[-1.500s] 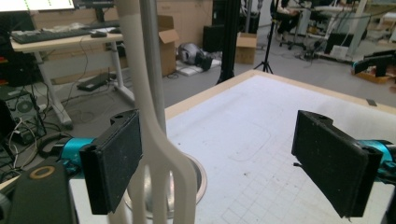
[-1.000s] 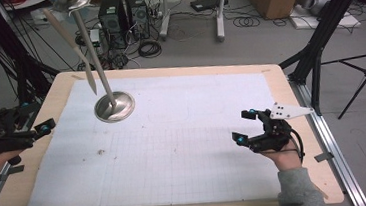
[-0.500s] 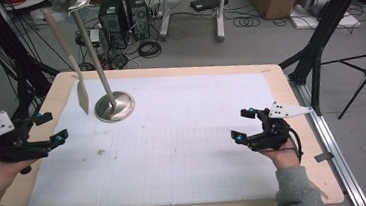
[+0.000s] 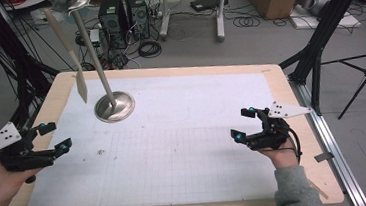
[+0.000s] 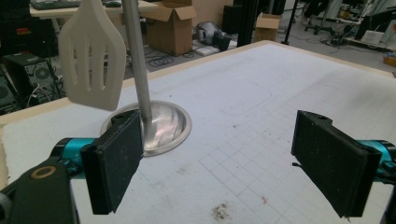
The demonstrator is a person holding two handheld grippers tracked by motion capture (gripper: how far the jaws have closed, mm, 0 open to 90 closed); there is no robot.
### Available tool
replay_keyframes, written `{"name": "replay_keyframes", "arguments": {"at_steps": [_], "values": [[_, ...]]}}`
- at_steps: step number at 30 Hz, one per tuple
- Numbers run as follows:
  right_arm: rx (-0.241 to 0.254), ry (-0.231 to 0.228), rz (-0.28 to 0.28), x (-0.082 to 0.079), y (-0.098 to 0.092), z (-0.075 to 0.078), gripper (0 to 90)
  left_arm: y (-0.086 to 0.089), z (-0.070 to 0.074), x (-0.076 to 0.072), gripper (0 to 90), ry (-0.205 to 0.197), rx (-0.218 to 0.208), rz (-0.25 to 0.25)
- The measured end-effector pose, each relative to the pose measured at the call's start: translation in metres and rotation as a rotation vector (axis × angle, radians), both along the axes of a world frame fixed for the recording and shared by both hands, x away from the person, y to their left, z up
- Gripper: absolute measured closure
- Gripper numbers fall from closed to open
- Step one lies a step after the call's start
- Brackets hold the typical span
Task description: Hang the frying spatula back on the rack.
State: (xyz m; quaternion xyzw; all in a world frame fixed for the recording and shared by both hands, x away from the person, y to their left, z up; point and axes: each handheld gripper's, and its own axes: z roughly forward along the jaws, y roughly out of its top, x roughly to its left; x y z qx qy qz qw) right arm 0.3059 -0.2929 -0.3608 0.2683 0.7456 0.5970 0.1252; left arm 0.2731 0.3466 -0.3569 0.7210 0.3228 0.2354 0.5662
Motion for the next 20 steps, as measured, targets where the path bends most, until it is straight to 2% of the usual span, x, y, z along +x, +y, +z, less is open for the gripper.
{"name": "replay_keyframes", "arguments": {"at_steps": [3, 10, 15, 17, 20], "values": [[0.002, -0.002, -0.007, 0.0, 0.0, -0.001, 8.6, -0.002, -0.004, 0.0, 18.4, 0.009, 0.01, -0.011], [0.006, -0.017, -0.013, -0.003, -0.001, -0.004, 8.6, -0.008, -0.011, 0.002, 17.2, -0.007, -0.003, -0.04], [0.009, -0.033, -0.016, -0.007, 0.0, -0.009, 8.6, -0.013, -0.019, 0.005, 16.9, -0.003, -0.017, -0.06], [0.011, -0.039, -0.02, -0.009, 0.0, -0.012, 8.6, -0.014, -0.022, 0.006, 16.9, 0.003, -0.002, -0.052], [0.023, -0.037, -0.024, -0.01, -0.001, -0.017, 8.6, -0.012, -0.025, 0.007, 16.8, 0.009, -0.006, -0.029]]}}
